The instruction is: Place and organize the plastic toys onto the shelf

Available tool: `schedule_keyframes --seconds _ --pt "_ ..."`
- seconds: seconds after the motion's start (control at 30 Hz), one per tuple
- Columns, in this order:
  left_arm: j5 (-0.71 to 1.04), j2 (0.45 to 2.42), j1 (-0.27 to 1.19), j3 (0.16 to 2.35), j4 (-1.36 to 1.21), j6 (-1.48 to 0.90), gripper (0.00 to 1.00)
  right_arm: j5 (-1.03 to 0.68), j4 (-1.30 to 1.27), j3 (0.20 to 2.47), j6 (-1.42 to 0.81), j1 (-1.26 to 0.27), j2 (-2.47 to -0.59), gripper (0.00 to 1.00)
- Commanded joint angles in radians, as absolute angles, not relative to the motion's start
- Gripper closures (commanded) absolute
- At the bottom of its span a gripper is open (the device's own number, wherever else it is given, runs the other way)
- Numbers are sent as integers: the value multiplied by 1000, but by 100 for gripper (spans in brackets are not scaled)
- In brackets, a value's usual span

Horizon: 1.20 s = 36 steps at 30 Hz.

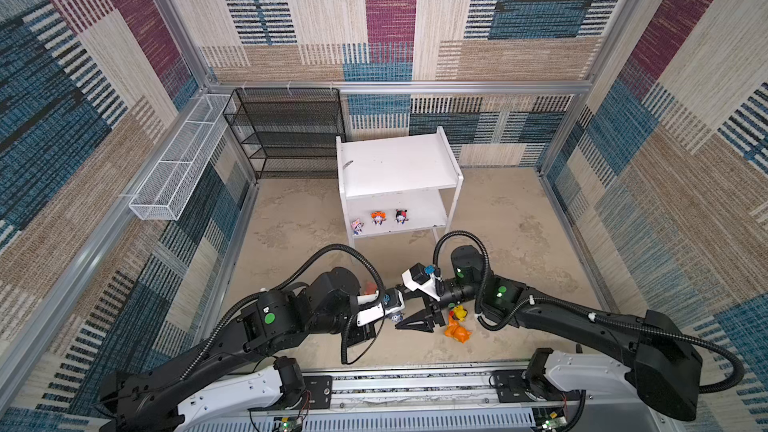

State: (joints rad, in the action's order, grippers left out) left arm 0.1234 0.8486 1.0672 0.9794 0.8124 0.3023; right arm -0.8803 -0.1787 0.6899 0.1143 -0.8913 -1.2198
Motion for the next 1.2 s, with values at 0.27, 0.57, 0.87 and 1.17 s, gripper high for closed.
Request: schedule_keyframes --seconds 0.27,0.57,0.87,1.17 --pt "174 858 1034 965 783 338 100 -879 -99 751 180 -910 -1273 58" --pt "190 856 1016 959 775 338 100 -861 -48 746 209 -910 -1261 58" --pt "218 866 1003 954 779 339 100 -850 -40 762 228 -909 -1254 59" --pt "225 861 1001 948 776 336 100 -850 34 792 273 -910 -1258 58"
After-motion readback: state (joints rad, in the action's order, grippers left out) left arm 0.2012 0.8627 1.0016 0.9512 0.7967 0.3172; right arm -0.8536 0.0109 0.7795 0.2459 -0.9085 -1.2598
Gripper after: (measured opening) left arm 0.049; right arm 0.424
